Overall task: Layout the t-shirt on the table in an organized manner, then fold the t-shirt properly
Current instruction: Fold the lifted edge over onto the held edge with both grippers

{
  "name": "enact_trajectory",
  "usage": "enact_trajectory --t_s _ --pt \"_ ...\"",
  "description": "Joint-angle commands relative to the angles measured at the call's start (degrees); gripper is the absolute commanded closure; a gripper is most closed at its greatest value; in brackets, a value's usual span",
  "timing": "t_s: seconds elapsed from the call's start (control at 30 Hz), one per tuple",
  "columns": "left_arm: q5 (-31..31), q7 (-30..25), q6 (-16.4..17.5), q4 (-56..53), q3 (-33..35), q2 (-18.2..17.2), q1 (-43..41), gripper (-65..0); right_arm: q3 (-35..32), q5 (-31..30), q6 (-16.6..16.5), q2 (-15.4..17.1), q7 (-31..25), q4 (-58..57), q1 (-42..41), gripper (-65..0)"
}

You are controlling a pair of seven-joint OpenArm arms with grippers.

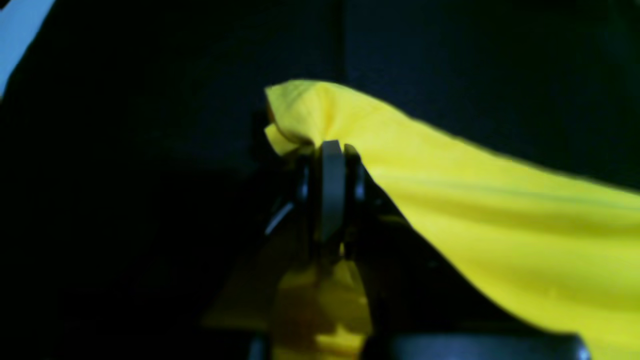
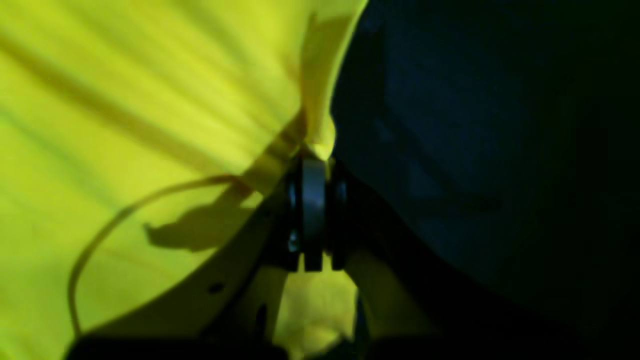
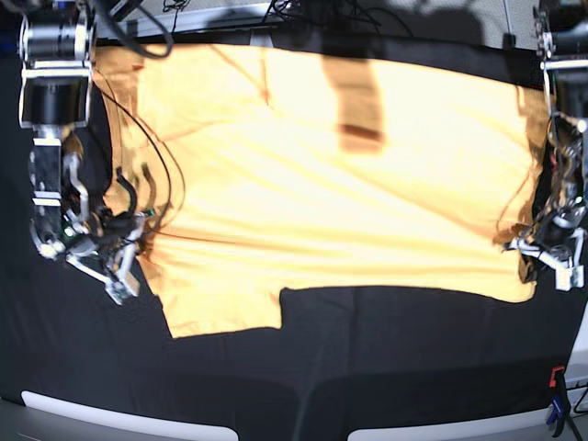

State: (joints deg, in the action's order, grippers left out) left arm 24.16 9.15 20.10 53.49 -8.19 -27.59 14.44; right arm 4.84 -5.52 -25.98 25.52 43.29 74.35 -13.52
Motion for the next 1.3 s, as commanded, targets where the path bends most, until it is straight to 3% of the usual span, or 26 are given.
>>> enact_trajectory --t_s 0.0,0.5,0.73,0.97,1.27 --pt "0.6 -0.9 0.7 2.1 -1.1 -1.3 0.5 0.0 1.9 0.4 0.4 1.3 0.4 3.0 0.0 0.0" --pt "3.5 0.1 1.2 21.3 -10.3 -1.3 -19.3 0.0 14.1 -10.1 0.3 1.3 1.1 29.8 25.2 0.0" --pt "3.5 0.3 1.3 25.0 -14.4 -1.3 -26.0 0.0 18.4 -10.3 0.3 0.1 1.1 36.1 35.1 0.0" --pt "3.3 0.7 2.5 25.1 -15.5 -1.3 -30.8 0.0 22.6 -10.3 0.0 -3.8 0.7 40.5 41.2 0.0" --pt "-2.1 0.6 2.4 25.1 -15.5 -1.4 -33.0 0.0 22.5 -9.7 -0.7 -4.1 2.5 40.5 44.6 0.0"
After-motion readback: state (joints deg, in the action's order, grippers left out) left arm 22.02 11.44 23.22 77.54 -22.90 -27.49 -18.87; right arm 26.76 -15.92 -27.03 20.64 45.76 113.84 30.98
